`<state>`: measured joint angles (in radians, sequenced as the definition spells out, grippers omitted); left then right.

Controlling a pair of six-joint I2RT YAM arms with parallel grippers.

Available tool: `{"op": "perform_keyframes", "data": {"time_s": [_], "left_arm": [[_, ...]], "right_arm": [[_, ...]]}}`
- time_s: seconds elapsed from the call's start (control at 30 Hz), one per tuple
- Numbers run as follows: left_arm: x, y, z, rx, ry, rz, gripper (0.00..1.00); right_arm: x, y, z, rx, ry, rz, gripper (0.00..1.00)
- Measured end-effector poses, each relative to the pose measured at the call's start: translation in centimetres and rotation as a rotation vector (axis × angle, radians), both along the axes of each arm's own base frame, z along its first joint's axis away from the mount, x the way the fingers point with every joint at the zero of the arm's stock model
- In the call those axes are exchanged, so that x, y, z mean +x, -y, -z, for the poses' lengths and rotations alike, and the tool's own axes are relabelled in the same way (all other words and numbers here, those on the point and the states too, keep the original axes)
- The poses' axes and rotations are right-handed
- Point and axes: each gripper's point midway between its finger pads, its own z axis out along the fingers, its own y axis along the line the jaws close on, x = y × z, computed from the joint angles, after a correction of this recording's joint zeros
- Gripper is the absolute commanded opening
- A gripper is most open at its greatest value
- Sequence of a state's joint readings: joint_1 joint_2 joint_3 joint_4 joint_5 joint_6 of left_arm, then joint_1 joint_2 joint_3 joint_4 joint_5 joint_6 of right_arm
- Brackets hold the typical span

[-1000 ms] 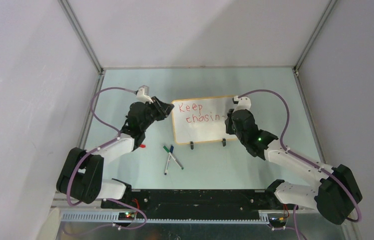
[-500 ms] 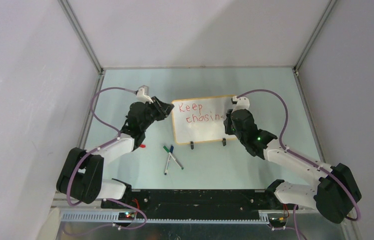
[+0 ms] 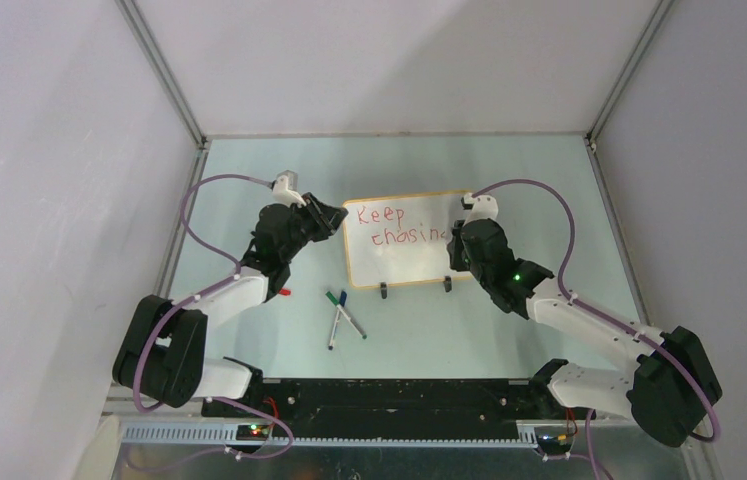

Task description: Write a sentence on the whiteboard

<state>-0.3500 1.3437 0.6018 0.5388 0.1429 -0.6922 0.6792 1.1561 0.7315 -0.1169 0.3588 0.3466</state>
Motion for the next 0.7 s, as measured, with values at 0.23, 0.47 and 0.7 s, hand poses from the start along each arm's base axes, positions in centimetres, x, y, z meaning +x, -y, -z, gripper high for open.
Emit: {"op": "perform_keyframes", "data": {"time_s": [0.23,0.47,0.7], "left_arm": [[0.0,0.0,0.0,0.0,0.0,0.0,0.29],[0.0,0.01,0.0,0.0,0.0,0.0,0.29],[0.0,0.01,-0.02,-0.001,0.0,0.0,0.28]], "right_arm": [[-0.12,0.35,0.25,-0.015,-0.008,0.011,0.0],[-0.06,0.68,0.3,-0.025,-0.007,0.025,0.0],[-0.03,0.68,0.27,-0.024,-0.006,0.026,0.0]]}}
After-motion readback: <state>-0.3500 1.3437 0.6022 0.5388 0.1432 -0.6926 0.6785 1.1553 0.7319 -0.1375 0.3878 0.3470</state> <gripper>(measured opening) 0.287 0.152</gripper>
